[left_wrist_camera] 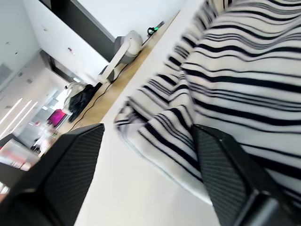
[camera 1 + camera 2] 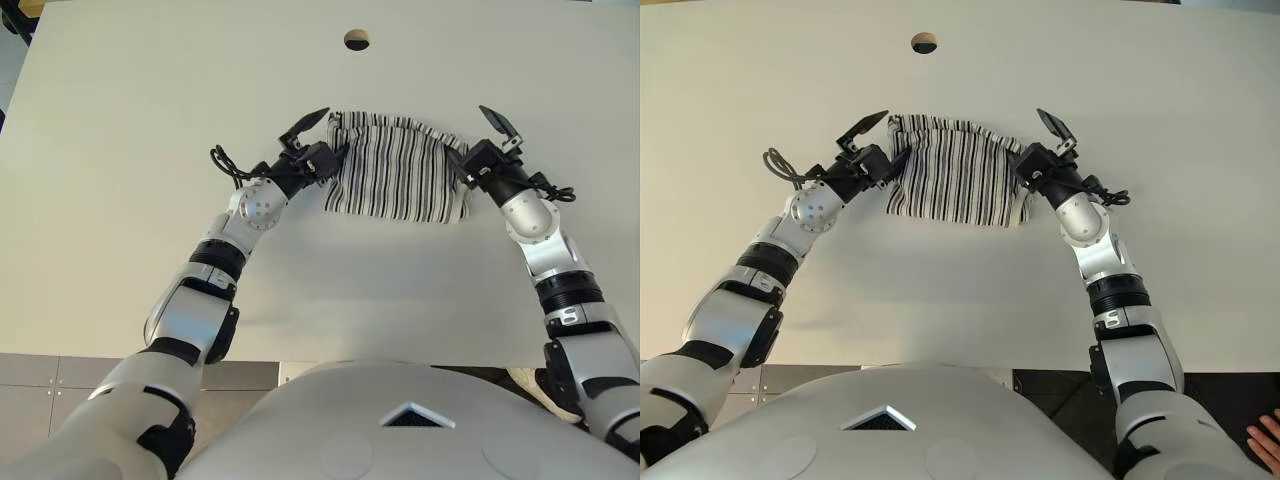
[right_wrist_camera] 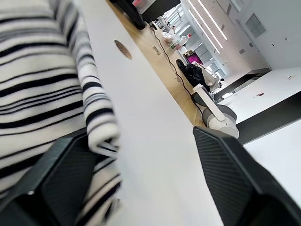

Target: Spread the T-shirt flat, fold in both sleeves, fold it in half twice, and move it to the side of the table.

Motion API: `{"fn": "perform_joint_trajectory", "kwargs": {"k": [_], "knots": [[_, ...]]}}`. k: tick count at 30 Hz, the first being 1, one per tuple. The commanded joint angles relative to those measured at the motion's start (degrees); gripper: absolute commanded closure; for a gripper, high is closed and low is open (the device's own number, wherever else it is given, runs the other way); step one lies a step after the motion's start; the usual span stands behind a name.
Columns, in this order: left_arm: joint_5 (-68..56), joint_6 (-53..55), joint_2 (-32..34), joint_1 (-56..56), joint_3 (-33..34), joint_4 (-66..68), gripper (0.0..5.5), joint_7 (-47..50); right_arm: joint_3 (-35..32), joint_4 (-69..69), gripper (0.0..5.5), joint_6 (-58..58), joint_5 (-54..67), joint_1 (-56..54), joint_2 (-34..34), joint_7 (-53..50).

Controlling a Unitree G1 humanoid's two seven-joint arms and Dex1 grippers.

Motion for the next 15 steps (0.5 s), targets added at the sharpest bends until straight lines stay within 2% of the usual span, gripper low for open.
{"fn": "perform_joint_trajectory", "kwargs": {"k": [1, 7, 10, 14, 15], "knots": [[-2.4, 3.6, 0.3, -2.6, 3.8, 3.6, 1.57, 2.4, -1.6, -0.9, 1.54, 0.1, 1.3, -1.0, 0.4, -0.9], [-4.5, 5.3, 0.4, -3.0, 8.0, 6.7, 1.57, 7.3, -3.3, -16.3, 1.54, 1.1, 3.5, 2.5, 0.9, -0.6], [-7.5, 3.5, -0.4, -2.5, 10.9, 6.2, 1.57, 8.9, 0.1, -21.7, 1.54, 3.3, 6.3, 3.1, 3.3, 4.9], [-11.7, 1.1, -2.2, -2.7, 15.4, 6.6, 1.57, 11.6, 4.9, -17.9, 1.54, 7.4, 8.2, 0.2, 7.3, 12.6], [-13.3, -0.3, -3.2, -2.8, 16.7, 6.1, 1.57, 12.3, 5.5, -12.8, 1.54, 9.4, 8.8, -1.3, 8.7, 14.7]]}}
